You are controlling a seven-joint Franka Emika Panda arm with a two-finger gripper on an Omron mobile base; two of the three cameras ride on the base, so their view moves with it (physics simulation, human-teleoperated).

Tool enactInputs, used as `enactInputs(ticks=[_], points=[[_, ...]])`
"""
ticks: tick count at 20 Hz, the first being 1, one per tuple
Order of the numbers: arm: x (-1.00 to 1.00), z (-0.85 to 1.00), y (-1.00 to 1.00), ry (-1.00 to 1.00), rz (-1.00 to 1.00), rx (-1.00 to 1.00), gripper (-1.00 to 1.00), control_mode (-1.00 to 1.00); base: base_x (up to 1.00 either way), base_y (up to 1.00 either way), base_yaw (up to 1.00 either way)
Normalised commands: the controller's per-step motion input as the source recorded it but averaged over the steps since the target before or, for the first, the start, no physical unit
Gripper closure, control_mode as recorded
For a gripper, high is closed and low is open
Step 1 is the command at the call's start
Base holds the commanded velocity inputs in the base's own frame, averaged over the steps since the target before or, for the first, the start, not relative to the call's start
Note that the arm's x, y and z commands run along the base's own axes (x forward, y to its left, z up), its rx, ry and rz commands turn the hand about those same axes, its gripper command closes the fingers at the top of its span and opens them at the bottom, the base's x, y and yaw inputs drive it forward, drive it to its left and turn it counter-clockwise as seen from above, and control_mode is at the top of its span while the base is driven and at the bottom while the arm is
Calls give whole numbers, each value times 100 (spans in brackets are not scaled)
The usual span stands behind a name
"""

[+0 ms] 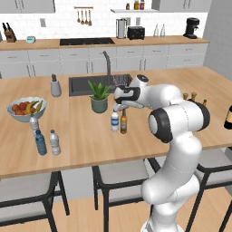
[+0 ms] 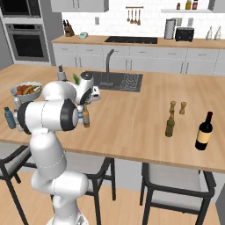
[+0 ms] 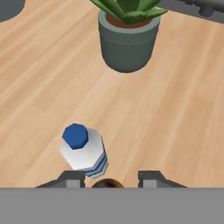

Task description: Move the plastic bottles in the middle to the plastics group, and the glass bottles in the middle to the glass group.

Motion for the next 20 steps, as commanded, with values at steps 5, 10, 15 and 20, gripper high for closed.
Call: enactInputs(ticks=[5, 10, 15, 20], points=[[0, 0, 0, 0, 0, 0, 100, -100, 0, 0, 0], [0, 2, 0, -2, 0, 0, 100, -100, 0, 0, 0], [-3, 34, 0, 0, -4, 0, 100, -100, 0, 0, 0], [-11, 38, -24, 0, -14, 0, 100, -100, 0, 0, 0]])
